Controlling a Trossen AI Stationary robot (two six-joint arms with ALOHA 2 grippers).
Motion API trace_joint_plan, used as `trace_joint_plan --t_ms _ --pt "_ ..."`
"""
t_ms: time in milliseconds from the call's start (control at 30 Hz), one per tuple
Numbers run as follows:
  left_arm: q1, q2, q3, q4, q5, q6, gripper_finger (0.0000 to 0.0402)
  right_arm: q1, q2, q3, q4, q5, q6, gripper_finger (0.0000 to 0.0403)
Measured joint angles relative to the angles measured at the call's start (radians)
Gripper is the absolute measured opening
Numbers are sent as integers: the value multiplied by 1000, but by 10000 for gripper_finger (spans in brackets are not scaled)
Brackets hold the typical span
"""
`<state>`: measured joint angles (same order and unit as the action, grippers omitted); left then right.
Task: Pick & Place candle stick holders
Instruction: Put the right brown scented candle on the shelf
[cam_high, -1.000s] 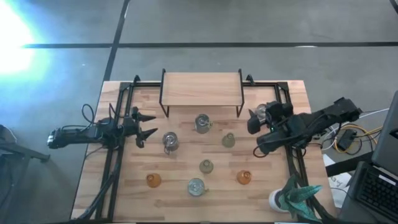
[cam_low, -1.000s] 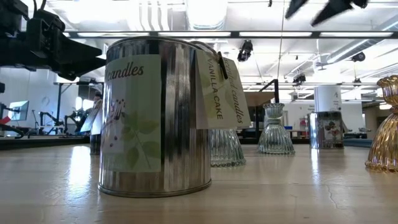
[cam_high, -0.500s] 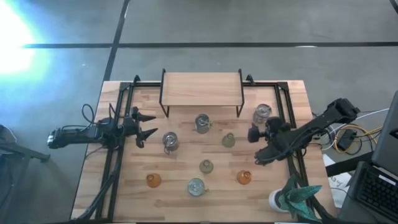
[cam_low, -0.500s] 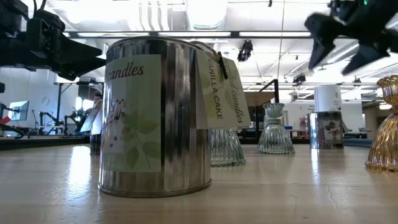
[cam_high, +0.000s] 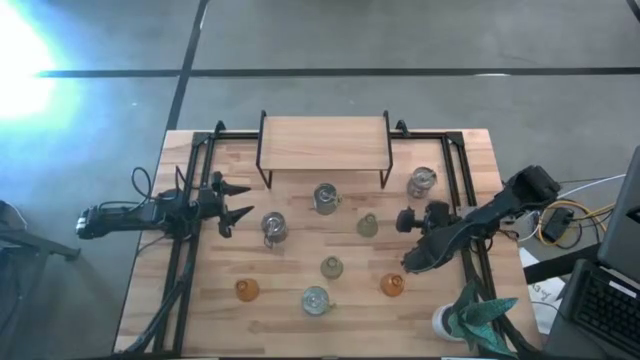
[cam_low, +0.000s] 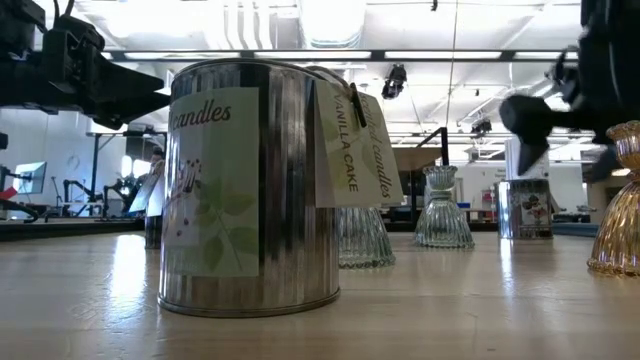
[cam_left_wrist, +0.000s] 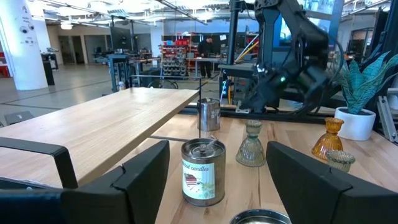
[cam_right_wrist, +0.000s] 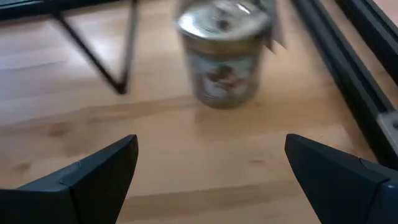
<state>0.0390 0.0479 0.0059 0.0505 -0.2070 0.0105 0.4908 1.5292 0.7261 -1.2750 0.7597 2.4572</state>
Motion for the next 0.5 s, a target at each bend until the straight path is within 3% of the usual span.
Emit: trace_joint_plan --t_ms 300,500 --pt "0 0 0 0 0 0 273 -2 207 -37 3 96 35 400" --pt "0 0 0 0 0 0 273 -28 280 -35 3 136 34 400"
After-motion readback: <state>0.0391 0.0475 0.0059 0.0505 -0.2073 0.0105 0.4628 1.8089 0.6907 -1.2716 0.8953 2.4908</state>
